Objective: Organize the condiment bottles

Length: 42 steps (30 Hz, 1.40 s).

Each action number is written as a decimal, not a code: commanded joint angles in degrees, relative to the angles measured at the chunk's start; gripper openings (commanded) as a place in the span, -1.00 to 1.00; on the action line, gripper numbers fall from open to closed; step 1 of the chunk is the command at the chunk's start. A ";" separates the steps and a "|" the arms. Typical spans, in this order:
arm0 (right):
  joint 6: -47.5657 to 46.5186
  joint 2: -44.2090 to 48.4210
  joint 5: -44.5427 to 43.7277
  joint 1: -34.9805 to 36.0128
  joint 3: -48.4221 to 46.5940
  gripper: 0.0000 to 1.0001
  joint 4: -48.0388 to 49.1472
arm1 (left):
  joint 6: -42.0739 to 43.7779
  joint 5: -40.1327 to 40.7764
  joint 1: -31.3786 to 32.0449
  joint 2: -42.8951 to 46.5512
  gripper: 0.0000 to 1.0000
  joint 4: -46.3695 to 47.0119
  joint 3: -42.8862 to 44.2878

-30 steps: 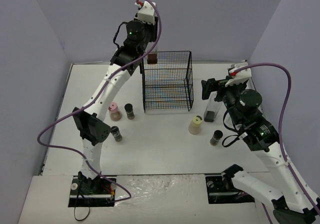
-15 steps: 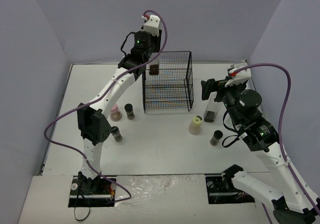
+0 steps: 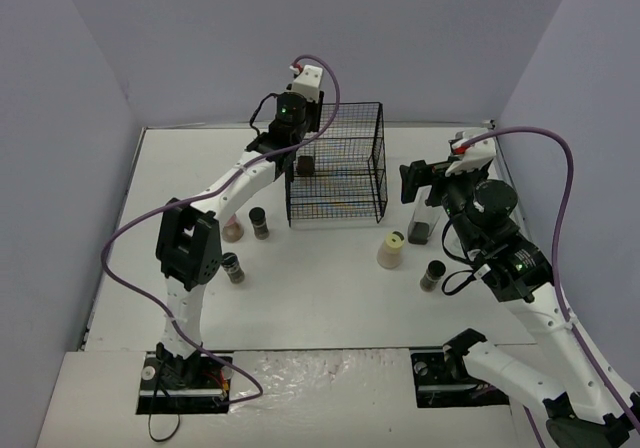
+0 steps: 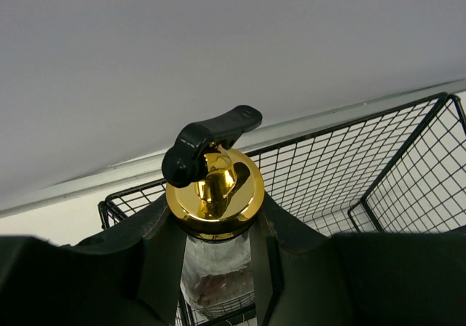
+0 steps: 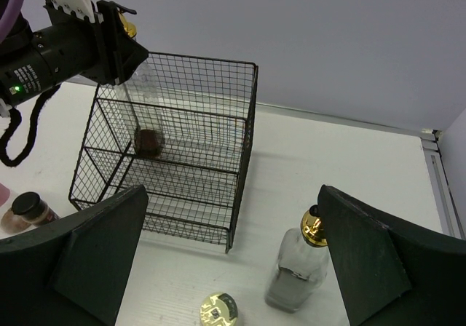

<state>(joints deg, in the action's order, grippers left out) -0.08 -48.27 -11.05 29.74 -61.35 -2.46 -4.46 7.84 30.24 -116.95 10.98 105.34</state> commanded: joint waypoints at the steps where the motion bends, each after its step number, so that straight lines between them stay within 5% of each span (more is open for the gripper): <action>1: -0.01 -0.16 0.46 0.59 0.11 1.00 3.76 | -2.59 0.80 -0.36 8.24 -1.00 14.21 -1.27; 11: 1.39 -0.42 0.75 0.58 0.62 1.00 3.60 | -3.43 2.27 -0.44 9.39 -0.87 16.71 -6.49; 18: 1.78 -0.42 -0.29 0.57 0.59 1.00 3.58 | -2.28 2.37 -0.53 9.36 -0.15 13.56 -5.40; 35: 2.87 3.32 -3.93 0.50 1.87 1.00 3.43 | -2.38 1.67 -0.19 15.16 0.93 6.32 -5.29; 42: 9.19 5.70 -13.87 0.55 5.01 1.00 -0.37 | -5.32 1.40 0.05 25.81 0.94 -4.36 -10.06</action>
<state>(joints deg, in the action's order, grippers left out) 4.71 -43.45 -17.24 29.74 -57.89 -3.54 -7.17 9.70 30.26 -101.35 10.45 95.53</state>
